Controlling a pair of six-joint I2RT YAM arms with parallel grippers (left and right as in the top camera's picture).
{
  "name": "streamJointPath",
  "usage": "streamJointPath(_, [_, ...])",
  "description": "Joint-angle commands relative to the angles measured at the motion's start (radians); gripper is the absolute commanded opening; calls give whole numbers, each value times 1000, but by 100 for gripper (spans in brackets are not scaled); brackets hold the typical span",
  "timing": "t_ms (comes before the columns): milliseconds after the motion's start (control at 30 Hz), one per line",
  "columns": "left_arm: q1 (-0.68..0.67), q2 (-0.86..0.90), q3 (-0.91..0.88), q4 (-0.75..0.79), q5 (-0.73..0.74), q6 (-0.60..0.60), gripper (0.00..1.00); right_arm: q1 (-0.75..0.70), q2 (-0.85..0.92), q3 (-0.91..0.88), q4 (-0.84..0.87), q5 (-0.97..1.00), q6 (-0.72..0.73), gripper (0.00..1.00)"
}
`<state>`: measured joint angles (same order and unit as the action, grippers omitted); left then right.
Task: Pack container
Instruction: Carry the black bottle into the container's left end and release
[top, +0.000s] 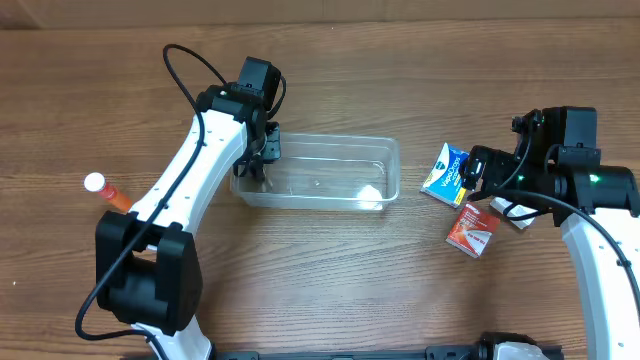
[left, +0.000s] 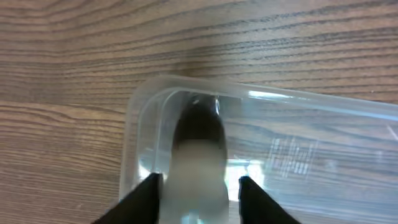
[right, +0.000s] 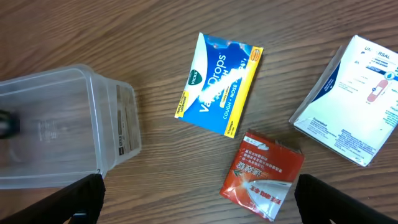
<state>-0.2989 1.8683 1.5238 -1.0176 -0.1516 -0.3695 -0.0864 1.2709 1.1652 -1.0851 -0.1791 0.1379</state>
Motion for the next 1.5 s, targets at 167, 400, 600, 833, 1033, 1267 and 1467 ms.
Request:
streamJointPath(167, [6,9,-6,-16,-16,-13,73,-5,-6,31,6,-6,5,100])
streamJointPath(400, [6,9,-6,-50,-13,-13,65,-5,-6,31,6,-6,5,100])
streamJointPath(600, [6,9,-6,-81,-12,-13,54,-5,3,31,6,-6,5,100])
streamJointPath(833, [5,9,-6,-204,-3,-13,10,-5,9,31,5,-6,5,100])
streamJointPath(1033, [5,9,-11,-247,14,-13,4,-5,9,31,4,-6,5,100])
streamJointPath(1267, [4,9,-18,-308,22,-21,4,-5,9,31,2,-6,5,100])
streamJointPath(1467, [4,9,-20,-318,39,-21,4,-5,9,31,2,-6,5,100])
